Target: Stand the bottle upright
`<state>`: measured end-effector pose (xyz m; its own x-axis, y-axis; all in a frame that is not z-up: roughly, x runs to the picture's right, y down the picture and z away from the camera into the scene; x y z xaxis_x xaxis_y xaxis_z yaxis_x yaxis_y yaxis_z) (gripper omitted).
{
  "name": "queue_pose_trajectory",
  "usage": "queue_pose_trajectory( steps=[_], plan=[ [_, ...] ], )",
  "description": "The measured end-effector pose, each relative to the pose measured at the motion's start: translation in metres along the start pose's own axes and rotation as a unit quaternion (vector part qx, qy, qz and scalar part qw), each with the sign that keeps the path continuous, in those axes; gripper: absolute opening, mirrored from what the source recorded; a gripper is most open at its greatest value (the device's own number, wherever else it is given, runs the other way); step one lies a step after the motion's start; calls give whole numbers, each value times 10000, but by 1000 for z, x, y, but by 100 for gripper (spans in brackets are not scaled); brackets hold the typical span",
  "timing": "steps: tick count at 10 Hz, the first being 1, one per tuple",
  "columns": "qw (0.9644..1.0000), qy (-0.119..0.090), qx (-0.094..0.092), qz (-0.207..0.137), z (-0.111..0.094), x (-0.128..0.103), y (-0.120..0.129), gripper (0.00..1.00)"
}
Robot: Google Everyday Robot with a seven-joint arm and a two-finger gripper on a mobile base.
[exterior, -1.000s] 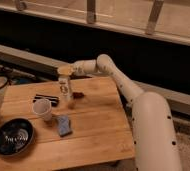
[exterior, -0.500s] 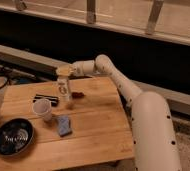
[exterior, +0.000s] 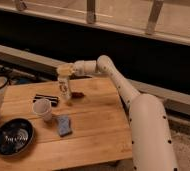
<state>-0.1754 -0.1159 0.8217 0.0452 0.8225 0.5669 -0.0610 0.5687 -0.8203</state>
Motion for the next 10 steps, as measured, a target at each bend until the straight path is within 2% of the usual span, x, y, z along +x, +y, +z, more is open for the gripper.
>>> queue_pose_trajectory(
  steps=[3, 9, 10],
  plan=[
    [9998, -123, -139, -56, -11, 1, 1, 1],
    [9991, -219, -376, -11, -13, 12, 19, 1],
    [9986, -220, -481, 14, -12, 16, 24, 1]
  ],
)
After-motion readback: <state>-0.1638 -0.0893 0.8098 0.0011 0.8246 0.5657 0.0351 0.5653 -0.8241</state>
